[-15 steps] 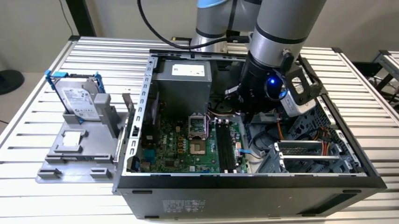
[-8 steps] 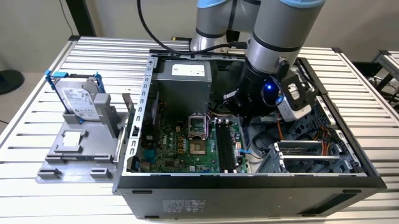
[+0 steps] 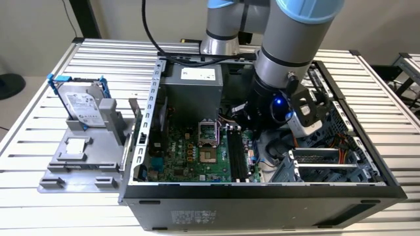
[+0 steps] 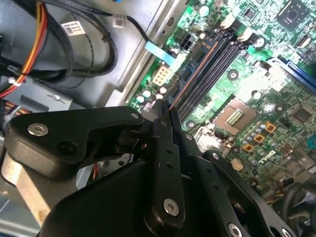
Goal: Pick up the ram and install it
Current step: 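Insert the ram into the slot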
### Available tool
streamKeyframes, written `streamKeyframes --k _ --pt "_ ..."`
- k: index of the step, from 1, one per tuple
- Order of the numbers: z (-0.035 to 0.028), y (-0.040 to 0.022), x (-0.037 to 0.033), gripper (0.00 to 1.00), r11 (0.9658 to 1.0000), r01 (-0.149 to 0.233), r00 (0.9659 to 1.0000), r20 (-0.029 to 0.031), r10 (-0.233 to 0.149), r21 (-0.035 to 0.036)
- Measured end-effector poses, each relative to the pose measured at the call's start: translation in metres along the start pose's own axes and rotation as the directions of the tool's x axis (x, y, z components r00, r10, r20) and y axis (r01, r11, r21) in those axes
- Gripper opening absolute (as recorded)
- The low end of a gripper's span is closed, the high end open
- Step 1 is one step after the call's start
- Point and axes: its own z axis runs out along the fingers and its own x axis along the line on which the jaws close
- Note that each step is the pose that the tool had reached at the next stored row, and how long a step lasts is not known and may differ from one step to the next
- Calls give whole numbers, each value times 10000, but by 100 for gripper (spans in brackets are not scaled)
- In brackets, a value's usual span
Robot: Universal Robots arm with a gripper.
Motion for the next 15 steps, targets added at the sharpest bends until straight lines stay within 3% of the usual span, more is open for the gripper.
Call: streamKeyframes --k 7,15 --pt "91 -79 64 0 10000 0 10000 0 0 -2" --pt "129 -84 81 0 10000 -43 10000 -26 43 0"
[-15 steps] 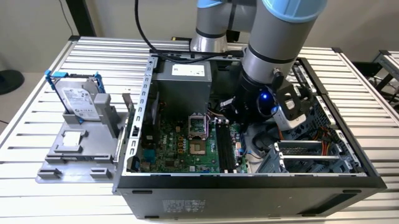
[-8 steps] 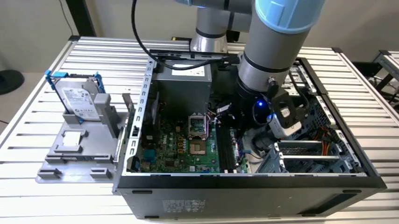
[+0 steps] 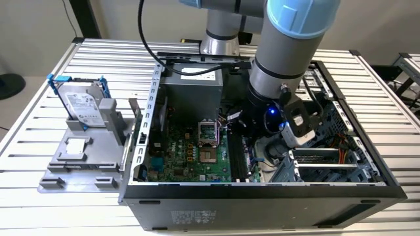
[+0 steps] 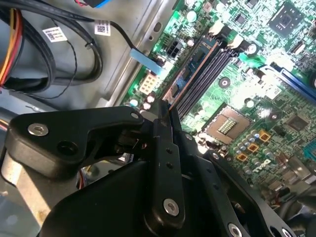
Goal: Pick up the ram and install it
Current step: 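Insert the ram into the slot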
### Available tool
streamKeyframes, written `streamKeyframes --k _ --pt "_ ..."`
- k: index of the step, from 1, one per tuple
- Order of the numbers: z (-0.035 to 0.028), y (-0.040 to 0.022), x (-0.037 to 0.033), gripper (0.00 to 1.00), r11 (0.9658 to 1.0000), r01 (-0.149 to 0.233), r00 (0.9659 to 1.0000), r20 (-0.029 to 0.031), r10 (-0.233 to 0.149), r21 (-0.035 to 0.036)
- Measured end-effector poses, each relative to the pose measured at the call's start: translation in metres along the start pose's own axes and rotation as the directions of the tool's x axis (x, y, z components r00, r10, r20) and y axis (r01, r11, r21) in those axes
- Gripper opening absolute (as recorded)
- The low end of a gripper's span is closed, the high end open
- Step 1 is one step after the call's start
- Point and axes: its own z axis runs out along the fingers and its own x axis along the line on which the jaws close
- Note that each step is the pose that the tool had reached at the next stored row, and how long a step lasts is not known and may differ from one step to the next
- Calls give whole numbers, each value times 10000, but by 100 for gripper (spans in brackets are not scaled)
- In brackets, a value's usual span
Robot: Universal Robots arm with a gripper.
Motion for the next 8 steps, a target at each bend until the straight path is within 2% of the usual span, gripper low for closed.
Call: streamKeyframes --k 8 --pt "102 -4 35 0 9999 -165 9999 6 165 4"
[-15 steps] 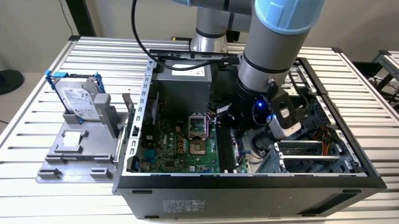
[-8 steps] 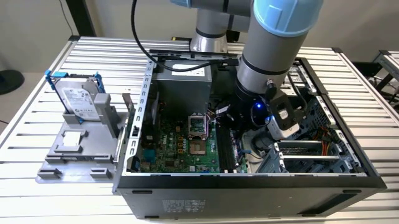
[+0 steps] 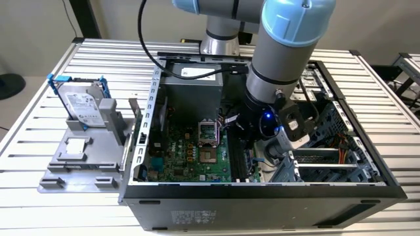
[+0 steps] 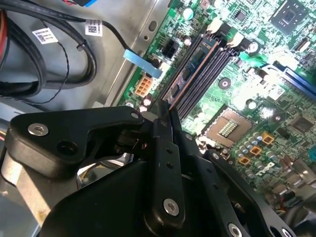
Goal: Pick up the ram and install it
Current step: 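Insert the ram into the slot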
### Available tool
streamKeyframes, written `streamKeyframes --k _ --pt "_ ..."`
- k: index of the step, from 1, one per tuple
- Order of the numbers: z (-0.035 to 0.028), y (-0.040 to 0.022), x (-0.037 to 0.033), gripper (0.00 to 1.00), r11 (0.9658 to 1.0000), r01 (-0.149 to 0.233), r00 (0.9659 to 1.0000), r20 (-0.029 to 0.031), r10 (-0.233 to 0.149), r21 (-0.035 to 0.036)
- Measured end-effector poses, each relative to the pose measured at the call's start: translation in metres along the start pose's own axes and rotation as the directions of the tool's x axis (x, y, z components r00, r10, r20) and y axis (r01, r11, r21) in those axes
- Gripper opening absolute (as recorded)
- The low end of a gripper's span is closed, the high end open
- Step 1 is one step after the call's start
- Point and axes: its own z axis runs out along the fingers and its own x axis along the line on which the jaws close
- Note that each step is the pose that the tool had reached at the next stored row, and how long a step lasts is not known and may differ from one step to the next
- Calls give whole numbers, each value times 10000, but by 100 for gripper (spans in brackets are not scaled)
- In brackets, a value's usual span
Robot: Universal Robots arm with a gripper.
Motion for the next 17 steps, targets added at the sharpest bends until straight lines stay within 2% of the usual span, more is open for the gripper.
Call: streamKeyframes --k 8,17 --pt "49 -2 13 0 10000 1 10000 -3 -1 -1" --pt "73 -4 14 0 10000 43 10000 -63 -43 13"
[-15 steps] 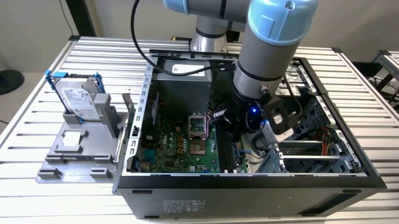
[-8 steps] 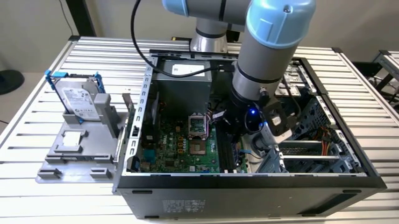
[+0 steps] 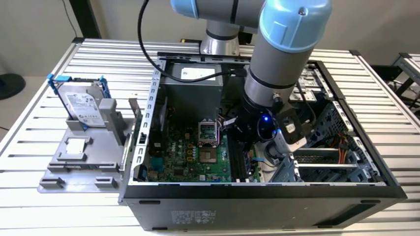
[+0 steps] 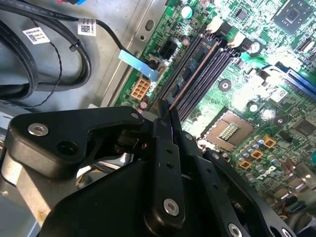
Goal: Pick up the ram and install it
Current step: 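Insert the ram into the slot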
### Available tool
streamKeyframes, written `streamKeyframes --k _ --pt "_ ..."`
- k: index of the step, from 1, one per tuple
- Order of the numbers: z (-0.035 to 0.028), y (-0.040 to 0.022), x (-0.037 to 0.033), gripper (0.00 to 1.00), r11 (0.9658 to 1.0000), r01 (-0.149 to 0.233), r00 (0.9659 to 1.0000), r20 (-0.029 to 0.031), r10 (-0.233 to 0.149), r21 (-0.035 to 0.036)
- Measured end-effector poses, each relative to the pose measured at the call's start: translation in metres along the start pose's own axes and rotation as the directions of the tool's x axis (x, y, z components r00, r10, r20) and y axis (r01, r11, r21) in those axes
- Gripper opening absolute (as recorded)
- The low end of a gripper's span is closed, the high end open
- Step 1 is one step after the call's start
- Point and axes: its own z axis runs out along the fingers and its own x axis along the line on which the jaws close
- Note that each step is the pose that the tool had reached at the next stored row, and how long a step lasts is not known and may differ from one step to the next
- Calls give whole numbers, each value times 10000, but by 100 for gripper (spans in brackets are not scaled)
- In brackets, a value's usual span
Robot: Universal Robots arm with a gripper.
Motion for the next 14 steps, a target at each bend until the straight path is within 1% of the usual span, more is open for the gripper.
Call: streamKeyframes --k 6,10,14 --pt "5 -1 0 0 10000 70 10000 -24 -70 47" --pt "21 -2 0 0 10000 72 10000 -44 -71 59" --pt "28 -1 -6 0 10000 72 10000 -65 -72 57"
